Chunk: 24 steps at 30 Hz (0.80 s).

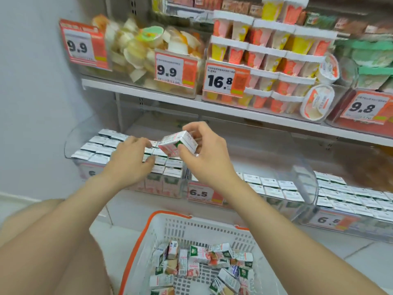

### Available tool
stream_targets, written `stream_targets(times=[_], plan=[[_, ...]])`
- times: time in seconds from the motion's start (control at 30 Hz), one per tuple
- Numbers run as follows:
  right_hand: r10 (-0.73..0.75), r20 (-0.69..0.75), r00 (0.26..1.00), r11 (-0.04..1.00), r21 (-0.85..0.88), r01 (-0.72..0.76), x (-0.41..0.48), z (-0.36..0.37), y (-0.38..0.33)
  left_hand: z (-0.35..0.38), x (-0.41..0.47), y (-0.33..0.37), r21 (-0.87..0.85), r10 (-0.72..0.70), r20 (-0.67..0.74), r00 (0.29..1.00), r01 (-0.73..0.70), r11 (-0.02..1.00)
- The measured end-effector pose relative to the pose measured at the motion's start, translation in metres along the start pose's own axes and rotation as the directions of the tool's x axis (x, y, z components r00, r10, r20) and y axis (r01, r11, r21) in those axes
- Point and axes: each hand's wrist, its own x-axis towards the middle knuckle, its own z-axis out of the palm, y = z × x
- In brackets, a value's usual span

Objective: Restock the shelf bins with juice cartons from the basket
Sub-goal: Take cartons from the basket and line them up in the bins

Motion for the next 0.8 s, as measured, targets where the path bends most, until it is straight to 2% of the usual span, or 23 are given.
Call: stream_targets(times=[0.13, 0.27, 0.4, 0.53, 0.6, 0.67, 0.8], plan=[[-0.095, 0.066, 0.993, 0.988, -0.118, 0.102, 0.040, 0.055, -0.004, -0.009, 0.029, -0.044, 0.166, -0.092, 0.066, 0.994, 0.080, 0.983], [-0.104, 0.081, 0.991, 0.973, -0.196, 0.118, 0.082, 0.109, 0.000, -0.019, 0.055, -0.093, 0.242, -0.227, 0.147, 0.963, 0.188, 0.952], [-0.089, 0.099, 0.991, 0.967, -0.228, 0.109, 0.124, 0.157, 0.008, -0.020, 0.058, -0.120, 0.326, -0.241, 0.280, 0.929, 0.144, 0.934], [-0.011, 0.142, 0.990, 0.977, -0.211, 0.041, 0.166, 0.201, 0.014, -0.024, 0.052, -0.115, 0.323, -0.203, 0.297, 0.933, 0.102, 0.941], [0.029, 0.204, 0.978, 0.984, -0.176, 0.008, 0.182, 0.220, 0.017, -0.026, 0.050, -0.106, 0.342, -0.228, 0.359, 0.905, 0.100, 0.935], [0.060, 0.302, 0.951, 0.988, -0.157, -0.013, 0.196, 0.235, 0.018, -0.026, 0.047, -0.100, 0.346, -0.256, 0.419, 0.871, 0.107, 0.932], [0.176, 0.452, 0.874, 0.977, -0.191, -0.098, 0.217, 0.251, 0.019, -0.025, 0.045, -0.099, 0.359, -0.276, 0.443, 0.853, 0.114, 0.926]])
